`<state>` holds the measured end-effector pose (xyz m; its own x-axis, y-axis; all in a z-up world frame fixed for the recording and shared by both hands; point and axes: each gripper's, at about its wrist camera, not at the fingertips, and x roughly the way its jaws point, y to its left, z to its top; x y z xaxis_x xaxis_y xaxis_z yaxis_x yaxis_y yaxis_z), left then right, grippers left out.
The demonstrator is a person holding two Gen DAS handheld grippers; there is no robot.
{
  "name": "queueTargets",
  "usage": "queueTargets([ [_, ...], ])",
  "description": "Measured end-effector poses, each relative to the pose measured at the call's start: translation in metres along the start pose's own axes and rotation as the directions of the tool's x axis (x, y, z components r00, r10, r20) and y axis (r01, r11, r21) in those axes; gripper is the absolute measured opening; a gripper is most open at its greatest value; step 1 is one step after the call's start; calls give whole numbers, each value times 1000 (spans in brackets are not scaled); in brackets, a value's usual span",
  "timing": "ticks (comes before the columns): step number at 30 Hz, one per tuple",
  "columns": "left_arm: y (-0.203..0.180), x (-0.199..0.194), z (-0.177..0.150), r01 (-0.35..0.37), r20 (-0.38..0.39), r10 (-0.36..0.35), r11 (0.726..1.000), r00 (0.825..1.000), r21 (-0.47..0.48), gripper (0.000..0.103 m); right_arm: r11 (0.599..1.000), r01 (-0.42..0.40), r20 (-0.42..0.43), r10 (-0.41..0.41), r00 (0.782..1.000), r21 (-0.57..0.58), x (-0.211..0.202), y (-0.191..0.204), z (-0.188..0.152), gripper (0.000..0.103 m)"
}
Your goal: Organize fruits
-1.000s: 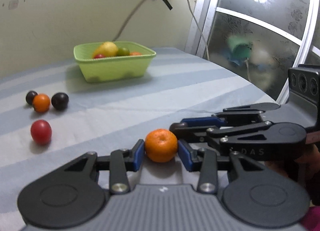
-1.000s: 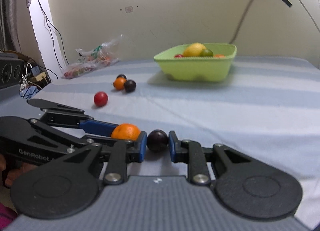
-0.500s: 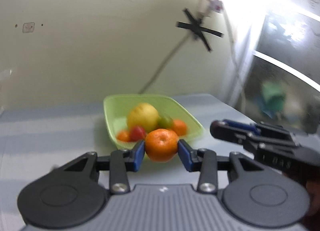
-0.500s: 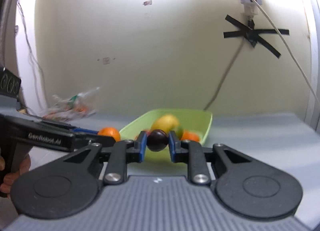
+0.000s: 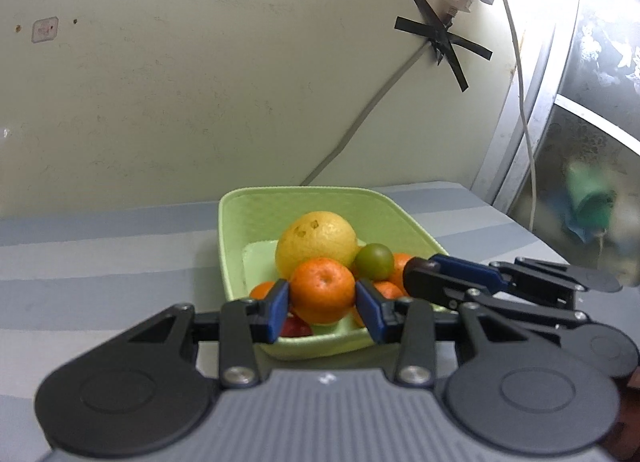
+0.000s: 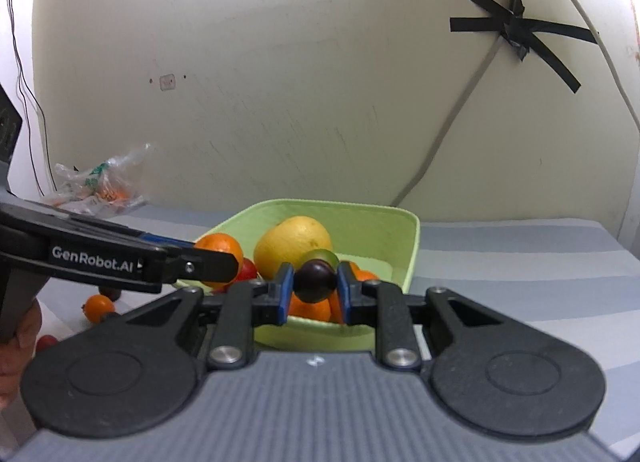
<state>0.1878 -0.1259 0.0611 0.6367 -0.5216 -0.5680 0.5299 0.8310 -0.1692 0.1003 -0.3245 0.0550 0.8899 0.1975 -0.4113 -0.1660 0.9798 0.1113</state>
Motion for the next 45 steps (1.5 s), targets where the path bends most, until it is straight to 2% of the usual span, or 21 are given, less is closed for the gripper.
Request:
queueTargets([
  [9, -5, 0, 0, -48, -6, 48, 999, 999, 12, 38, 1000, 18, -7, -18, 1000, -4, 4, 2, -3, 28],
  [15, -4, -2, 0, -80, -7, 80, 997, 997, 2, 44, 1000, 25, 21, -25, 999, 8, -8, 3, -1, 28],
  [19, -7, -17, 0, -90, 24, 90, 996, 996, 8, 48, 999, 16, 42, -18, 999, 48, -24, 6, -5, 28],
  [22, -6, -42, -5, -73, 62, 74, 997, 995, -11, 48, 996, -3, 54, -1, 999, 86, -39, 11, -10, 28],
  [27, 11, -100, -39, -68, 119, 75, 995, 990, -68, 49, 988, -64, 33, 60, 998, 144, -66, 25, -32, 28],
  [32, 31, -141, -90, -151, 98, 160, 984, 982, -95, 49, 980, -131, -26, 137, 990, 150, -81, 54, -57, 28],
  [36, 42, -156, -123, -198, 72, 207, 974, 976, -113, 49, 977, -165, -85, 178, 980, 137, -81, 77, -72, 28],
  [39, 45, -159, -139, -231, 59, 238, 967, 969, -105, 49, 977, -175, -89, 186, 979, 118, -85, 89, -73, 29],
  [41, 47, -161, -148, -232, 52, 239, 967, 970, -108, 49, 974, -186, -100, 199, 975, 126, -83, 93, -74, 29],
  [45, 45, -166, -151, -225, 90, 233, 970, 968, -94, 53, 981, -169, -116, 179, 977, 91, -81, 105, -77, 29],
])
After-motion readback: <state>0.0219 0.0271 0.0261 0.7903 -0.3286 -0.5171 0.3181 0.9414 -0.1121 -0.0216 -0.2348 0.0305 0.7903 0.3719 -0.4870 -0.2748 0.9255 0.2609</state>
